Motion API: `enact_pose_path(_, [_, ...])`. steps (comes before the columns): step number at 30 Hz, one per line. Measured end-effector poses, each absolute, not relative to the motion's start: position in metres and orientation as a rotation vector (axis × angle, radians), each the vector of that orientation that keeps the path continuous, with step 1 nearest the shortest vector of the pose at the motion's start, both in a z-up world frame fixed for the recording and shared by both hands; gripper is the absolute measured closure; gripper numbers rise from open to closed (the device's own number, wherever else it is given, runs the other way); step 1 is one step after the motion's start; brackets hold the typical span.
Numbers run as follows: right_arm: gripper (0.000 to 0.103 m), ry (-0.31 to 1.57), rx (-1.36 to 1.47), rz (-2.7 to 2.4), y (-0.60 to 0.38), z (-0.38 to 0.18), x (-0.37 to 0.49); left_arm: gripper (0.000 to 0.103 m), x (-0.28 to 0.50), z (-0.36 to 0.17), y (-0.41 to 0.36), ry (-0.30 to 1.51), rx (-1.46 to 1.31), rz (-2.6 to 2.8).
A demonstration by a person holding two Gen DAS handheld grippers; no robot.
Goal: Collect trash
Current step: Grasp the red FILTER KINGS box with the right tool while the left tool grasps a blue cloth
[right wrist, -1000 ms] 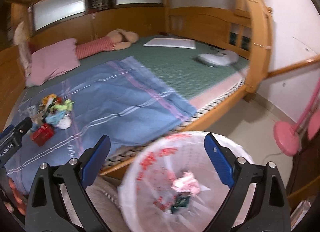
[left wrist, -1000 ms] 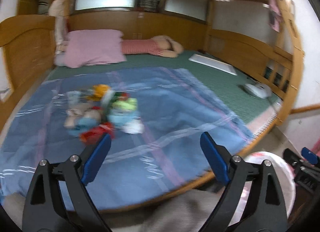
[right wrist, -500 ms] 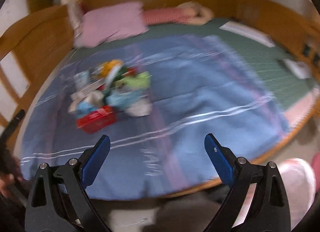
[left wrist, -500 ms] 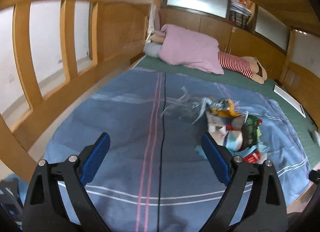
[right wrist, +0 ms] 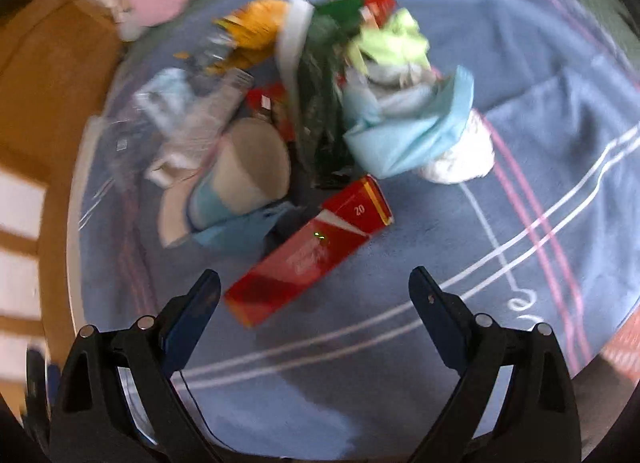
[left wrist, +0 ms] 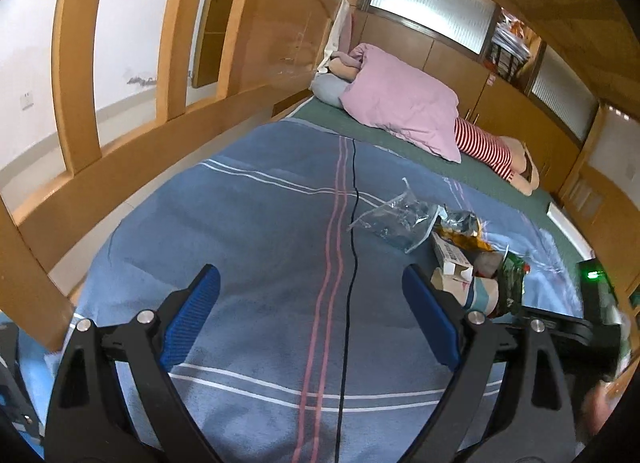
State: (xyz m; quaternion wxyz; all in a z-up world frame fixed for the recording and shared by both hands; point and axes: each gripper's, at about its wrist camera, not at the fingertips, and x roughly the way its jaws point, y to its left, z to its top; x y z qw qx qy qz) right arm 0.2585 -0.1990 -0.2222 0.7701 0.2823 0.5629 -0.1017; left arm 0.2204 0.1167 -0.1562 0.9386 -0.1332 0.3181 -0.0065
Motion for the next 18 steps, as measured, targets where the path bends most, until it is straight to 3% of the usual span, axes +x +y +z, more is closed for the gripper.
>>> enact_pose_path(2, [0.017, 1.237, 0.636, -0.250, -0.200, -0.230, 0.261, 0.010, 0.220, -0.156, 0.116, 0.647, -0.272, -0.021])
enact_pose_path(4, [0.055, 1.257, 0.617, -0.267, -0.198, -0.232, 0.260, 0.010, 0.219, -0.155, 0.114, 0.640, -0.266, -0.026])
enact_pose_path(6, [0.064, 1.270, 0.646, -0.243, -0.199, -0.234, 0.257, 0.010, 0.217, -0.155, 0.110, 0.636, -0.258, -0.032])
enact_pose_path(12, [0.079, 1.267, 0.720, -0.194, -0.215, -0.227, 0.230, 0.010, 0.219, -0.154, 0.106, 0.639, -0.256, -0.041])
enact_pose_path(18, [0.080, 1.209, 0.724, -0.147, -0.242, -0.199, 0.176, 0.010, 0.218, -0.158, 0.075, 0.672, -0.154, -0.171])
